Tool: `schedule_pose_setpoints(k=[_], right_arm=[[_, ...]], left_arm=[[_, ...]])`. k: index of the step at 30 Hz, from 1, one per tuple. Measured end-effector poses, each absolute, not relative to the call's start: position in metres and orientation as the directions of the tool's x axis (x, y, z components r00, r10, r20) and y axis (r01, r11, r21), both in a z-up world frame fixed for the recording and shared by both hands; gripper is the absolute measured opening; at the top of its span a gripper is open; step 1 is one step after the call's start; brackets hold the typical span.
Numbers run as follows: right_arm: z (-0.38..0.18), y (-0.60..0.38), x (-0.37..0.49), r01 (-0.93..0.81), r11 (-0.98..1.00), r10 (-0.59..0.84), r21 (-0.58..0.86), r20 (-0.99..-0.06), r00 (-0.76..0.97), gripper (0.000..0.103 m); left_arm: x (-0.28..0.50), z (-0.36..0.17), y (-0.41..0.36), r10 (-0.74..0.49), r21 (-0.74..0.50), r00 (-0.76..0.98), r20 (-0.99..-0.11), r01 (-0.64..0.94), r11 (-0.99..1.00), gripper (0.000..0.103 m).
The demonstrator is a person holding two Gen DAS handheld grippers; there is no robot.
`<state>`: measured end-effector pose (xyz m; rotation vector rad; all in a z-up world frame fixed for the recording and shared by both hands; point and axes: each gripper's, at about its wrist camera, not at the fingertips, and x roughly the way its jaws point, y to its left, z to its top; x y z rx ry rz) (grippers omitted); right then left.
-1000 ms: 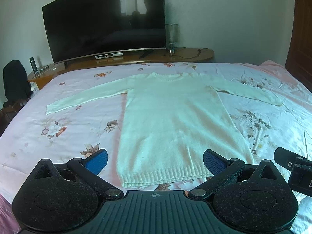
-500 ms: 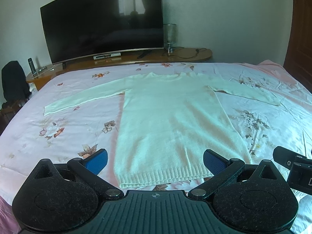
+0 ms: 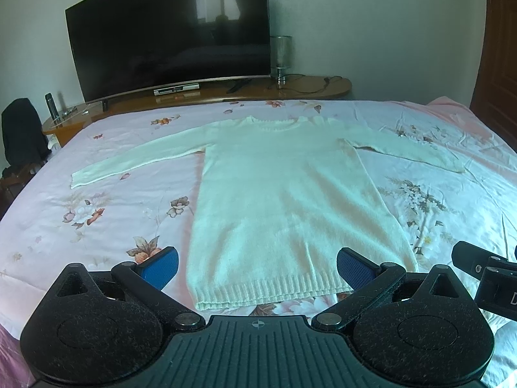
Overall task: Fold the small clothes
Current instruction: 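Move both tools toward the white sweater lying flat on the bed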
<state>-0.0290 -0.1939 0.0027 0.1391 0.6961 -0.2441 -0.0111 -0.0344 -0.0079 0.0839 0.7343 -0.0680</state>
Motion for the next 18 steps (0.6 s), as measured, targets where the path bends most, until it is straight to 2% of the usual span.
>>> schedule_pose_setpoints(k=[18], right_arm=[[0.0033, -0.1928, -0.0273, 0.273, 0.961, -0.179, 0.046, -0.65, 0.738, 0.103]], left_arm=[[-0.0086, -0.011, -0.035, -0.045, 0.043, 0.733, -0.679, 0.101, 0.994, 0.103]])
